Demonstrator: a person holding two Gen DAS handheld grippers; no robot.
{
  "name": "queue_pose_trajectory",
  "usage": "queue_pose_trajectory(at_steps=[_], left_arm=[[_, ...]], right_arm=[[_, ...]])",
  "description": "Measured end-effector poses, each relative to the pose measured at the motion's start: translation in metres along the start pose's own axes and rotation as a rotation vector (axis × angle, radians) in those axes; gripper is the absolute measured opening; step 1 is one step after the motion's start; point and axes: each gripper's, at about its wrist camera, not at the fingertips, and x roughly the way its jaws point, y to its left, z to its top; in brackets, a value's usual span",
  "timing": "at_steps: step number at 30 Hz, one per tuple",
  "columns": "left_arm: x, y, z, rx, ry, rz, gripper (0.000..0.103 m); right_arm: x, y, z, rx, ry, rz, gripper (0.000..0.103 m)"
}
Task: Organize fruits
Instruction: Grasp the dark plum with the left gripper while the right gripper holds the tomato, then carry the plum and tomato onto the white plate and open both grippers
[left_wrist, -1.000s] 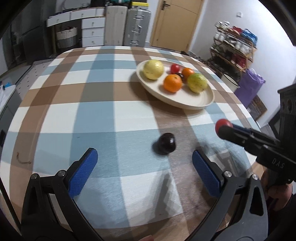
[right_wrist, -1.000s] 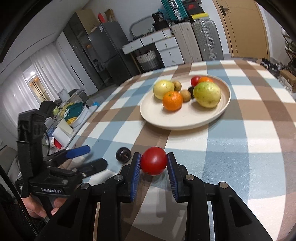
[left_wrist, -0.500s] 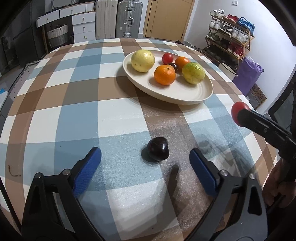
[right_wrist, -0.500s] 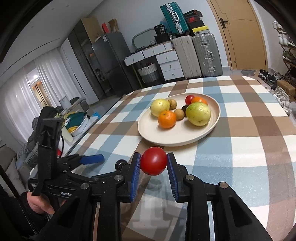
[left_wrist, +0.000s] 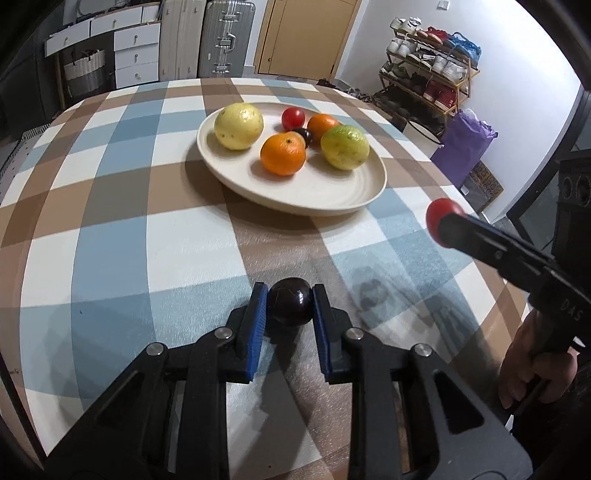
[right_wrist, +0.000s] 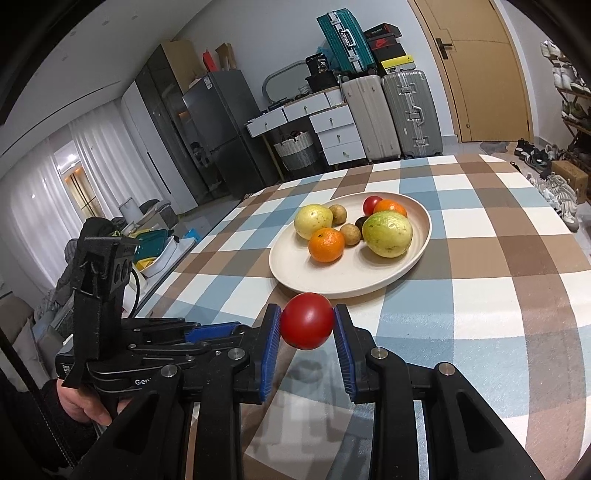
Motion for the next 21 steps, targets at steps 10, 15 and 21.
queue_pose_trajectory(at_steps=[10, 15, 21], left_arm=[[-0.001, -0.005, 0.026, 0.003, -0.028, -0.035, 0.021], [-0.001, -0.009, 0.043, 0.004, -0.045, -0.061, 0.021], [0.004, -0.011, 0.065, -0.001, -0.056, -0.089, 0.021]], right_arm=[[0.008, -0.008, 0.013, 0.017, 0.013, 0.011, 0.029], [0.016, -0.014, 0.02, 0.032, 0.027, 0.003, 0.029], [0.024, -0.019, 0.032, 0.042, 0.039, 0.0, 0.029]])
